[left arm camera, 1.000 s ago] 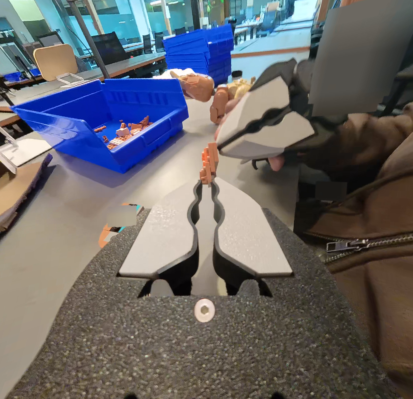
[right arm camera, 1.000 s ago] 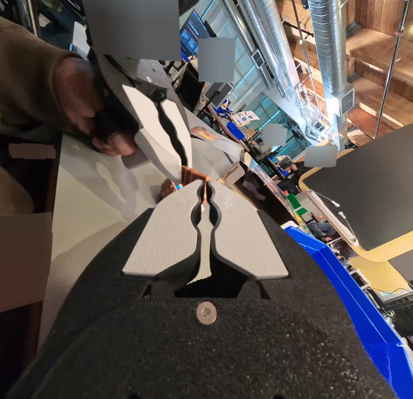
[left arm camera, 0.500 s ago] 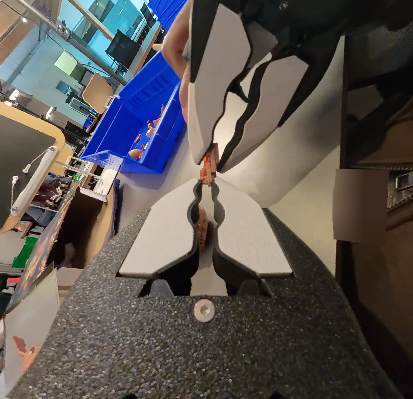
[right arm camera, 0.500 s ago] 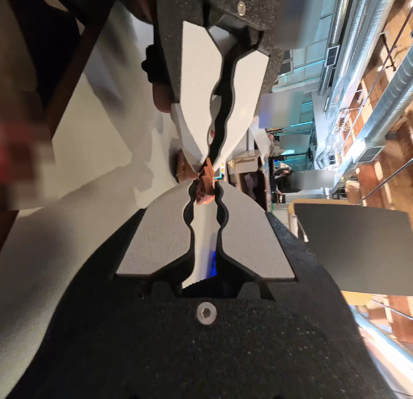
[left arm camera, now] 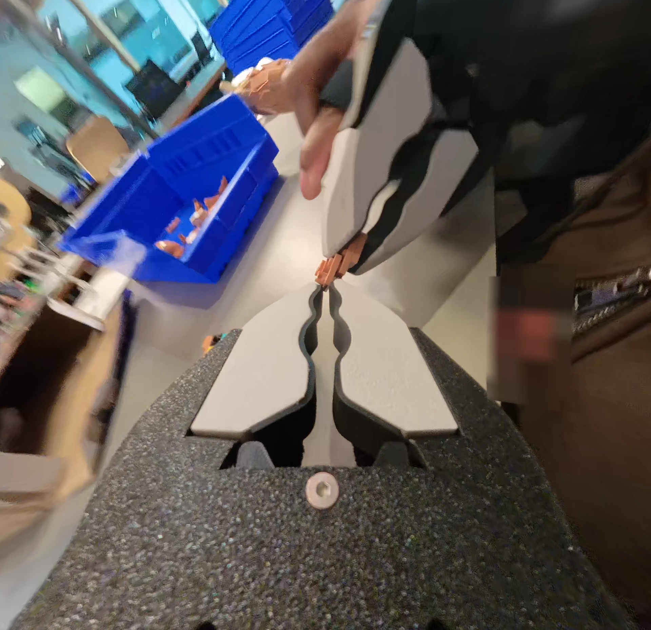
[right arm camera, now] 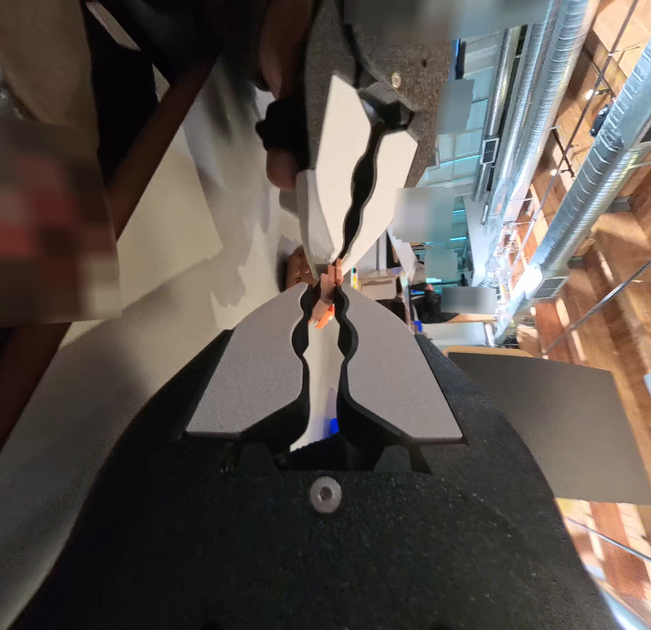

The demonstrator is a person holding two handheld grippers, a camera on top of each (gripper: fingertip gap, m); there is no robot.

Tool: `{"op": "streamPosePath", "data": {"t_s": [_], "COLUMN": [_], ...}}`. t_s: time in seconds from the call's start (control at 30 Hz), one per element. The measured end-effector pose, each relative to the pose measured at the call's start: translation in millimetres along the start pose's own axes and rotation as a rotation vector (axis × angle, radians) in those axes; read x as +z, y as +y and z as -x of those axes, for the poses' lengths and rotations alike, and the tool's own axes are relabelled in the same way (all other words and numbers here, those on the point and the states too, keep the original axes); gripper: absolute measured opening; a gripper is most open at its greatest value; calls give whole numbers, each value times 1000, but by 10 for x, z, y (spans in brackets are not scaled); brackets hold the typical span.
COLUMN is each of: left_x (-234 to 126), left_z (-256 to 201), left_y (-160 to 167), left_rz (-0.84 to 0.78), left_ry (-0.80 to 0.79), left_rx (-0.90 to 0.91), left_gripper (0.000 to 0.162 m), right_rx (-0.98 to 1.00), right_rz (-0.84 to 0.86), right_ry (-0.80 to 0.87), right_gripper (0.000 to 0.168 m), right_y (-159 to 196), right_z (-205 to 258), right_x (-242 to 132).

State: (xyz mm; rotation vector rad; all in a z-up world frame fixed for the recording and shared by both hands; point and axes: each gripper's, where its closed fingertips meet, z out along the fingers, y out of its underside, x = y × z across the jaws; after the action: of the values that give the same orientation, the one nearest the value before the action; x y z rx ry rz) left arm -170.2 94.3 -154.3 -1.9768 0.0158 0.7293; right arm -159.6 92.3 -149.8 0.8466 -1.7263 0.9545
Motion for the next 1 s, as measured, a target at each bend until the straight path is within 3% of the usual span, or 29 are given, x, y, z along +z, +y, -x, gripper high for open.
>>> {"op": "streamPosePath", "data": {"t_s": [0.27,0.5,1.0], "left_x": [5,28,58], "left_z": [64,-7,-51], "left_y": [-5,32,129], "left_rz": [18,64,84], "left_ry": [-169,-187,13], "left_rx": [387,705,111], "left_gripper": [13,10,7], "right_rx": [88,64,-109], "right_rz": [-19,-10,39], "right_ry": [-55,-103,-61], "right_gripper": [10,10,11], "right_y": [37,31,61], "right_z": [14,92,168], "right_x": [11,42,68]}}
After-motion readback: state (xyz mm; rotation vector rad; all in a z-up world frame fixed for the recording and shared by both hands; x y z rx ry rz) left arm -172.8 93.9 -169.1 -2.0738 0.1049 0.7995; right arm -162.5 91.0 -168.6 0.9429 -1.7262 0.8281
